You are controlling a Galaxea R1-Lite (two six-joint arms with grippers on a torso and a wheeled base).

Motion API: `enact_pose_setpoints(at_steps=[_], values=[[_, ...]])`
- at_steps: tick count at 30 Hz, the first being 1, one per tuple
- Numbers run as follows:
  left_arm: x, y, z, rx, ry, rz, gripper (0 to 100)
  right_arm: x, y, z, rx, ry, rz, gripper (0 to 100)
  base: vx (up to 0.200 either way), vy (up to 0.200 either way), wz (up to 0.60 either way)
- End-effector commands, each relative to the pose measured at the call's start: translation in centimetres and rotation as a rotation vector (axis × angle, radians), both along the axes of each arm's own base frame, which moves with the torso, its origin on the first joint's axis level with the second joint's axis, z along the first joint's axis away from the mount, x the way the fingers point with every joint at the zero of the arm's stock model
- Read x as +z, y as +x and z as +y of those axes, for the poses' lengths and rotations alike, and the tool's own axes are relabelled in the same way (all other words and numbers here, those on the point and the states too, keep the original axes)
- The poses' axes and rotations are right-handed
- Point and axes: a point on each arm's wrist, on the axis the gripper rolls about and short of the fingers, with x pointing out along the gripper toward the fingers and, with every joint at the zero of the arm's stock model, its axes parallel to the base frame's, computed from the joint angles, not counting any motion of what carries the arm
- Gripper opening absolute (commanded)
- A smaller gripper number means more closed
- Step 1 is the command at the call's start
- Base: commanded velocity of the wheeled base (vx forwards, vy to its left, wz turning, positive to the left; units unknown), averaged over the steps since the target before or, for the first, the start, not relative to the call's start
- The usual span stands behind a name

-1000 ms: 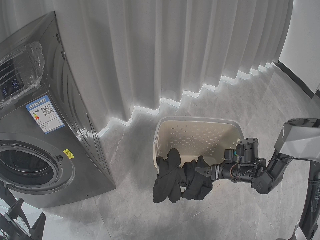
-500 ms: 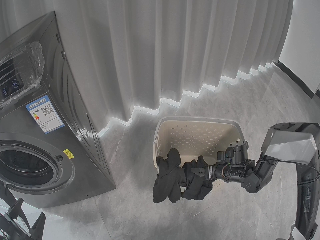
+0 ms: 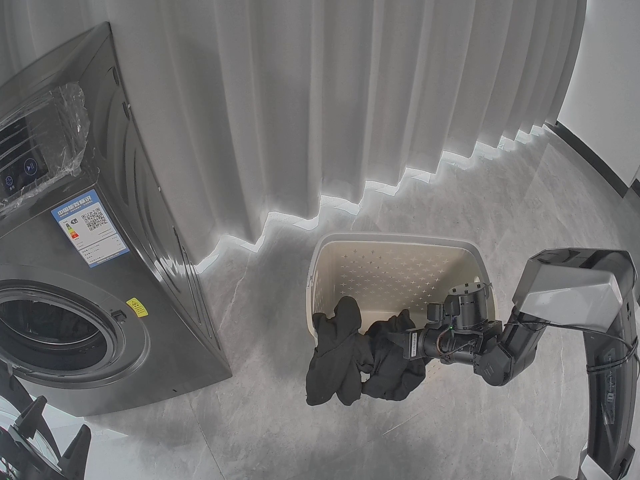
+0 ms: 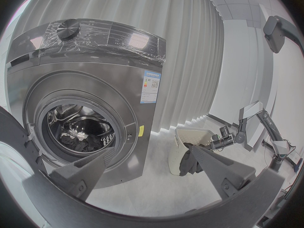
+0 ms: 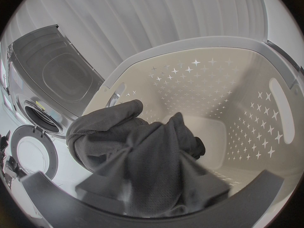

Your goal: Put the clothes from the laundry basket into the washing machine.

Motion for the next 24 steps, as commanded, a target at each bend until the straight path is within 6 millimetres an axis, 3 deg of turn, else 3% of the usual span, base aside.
enact_pose_setpoints(at_steps=[1,5,9,12,13,14,24], values=[[-0.4,0.1,0.0,0.001,0.002,0.015,100,0.1,0.1,0.0,0.000,0.002,-0.006,0,0.000,0.000,0.00],[-0.4,0.1,0.0,0.001,0.002,0.015,100,0.9,0.0,-0.3,0.005,-0.007,-0.038,0,0.000,0.000,0.00],[-0.4,0.1,0.0,0.001,0.002,0.015,100,4.6,-0.6,-0.8,0.007,0.012,-0.134,0,0.000,0.000,0.00],[-0.4,0.1,0.0,0.001,0.000,0.017,100,8.9,-2.5,-1.4,0.010,0.046,-0.219,0,0.000,0.000,0.00],[-0.4,0.1,0.0,0.001,-0.002,0.016,100,8.9,-2.5,-1.4,0.010,0.046,-0.219,0,0.000,0.000,0.00],[-0.4,0.1,0.0,0.001,-0.002,0.016,100,11.6,-4.6,-2.0,0.015,0.066,-0.266,0,0.000,0.000,0.00],[-0.4,0.1,0.0,-0.001,-0.004,0.016,100,21.4,-14.2,-2.9,0.105,0.255,-0.496,0,0.000,0.000,0.00]])
